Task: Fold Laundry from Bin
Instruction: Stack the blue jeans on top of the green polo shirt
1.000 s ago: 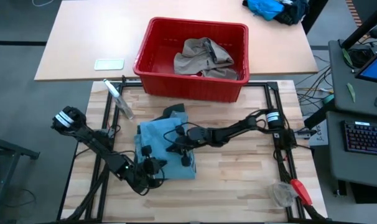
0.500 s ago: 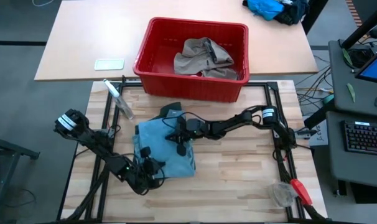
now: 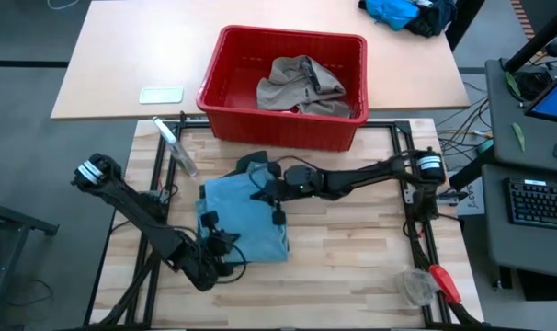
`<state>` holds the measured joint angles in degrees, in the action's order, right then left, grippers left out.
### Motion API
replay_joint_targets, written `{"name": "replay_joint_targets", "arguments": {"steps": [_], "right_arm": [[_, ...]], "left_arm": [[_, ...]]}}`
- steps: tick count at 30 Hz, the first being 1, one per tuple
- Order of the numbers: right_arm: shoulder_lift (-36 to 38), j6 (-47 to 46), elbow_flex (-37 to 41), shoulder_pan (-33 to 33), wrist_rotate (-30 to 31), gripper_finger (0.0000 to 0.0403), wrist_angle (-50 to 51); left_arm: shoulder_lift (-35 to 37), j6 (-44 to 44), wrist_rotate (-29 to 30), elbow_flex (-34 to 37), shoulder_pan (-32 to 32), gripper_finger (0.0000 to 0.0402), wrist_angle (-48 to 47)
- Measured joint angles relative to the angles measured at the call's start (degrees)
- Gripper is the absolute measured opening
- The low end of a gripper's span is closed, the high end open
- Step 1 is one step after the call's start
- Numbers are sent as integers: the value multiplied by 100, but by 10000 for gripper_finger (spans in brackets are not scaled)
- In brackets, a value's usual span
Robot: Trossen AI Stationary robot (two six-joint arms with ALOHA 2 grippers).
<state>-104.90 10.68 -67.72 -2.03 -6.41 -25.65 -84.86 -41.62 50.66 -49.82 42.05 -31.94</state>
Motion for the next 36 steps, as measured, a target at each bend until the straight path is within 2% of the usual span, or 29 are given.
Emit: {"name": "replay_joint_targets", "arguments": {"steps": [4,11,16,21,25,30,33,36], "right_arm": [[150,96,415,66,-196,9,-51],[-407,-469,1005,64,-304,9,-1095],[-839,-771,1013,51,-277,9,-1414],[-1051,-953,959,51,-242,9,-1436],[-952,-1009,973,53,-127,9,-1358],[-457,-938,993,66,-88,9,-1017],[-128,-865,991,137,-65,9,-736],[82,-814,991,285,-91,9,-389]], "left_arm": [[491,-218,268,206,-90,0,-416],[1266,-244,335,1250,-709,0,-19],[1483,-296,272,1987,-1233,0,583],[1490,-790,81,2359,-1446,0,625],[1509,-999,85,2307,-1450,0,484],[1524,-802,3,1690,-1396,0,-10],[1486,-213,-490,1334,-1307,0,-43],[1441,145,-1367,1094,-1186,0,-43]]}}
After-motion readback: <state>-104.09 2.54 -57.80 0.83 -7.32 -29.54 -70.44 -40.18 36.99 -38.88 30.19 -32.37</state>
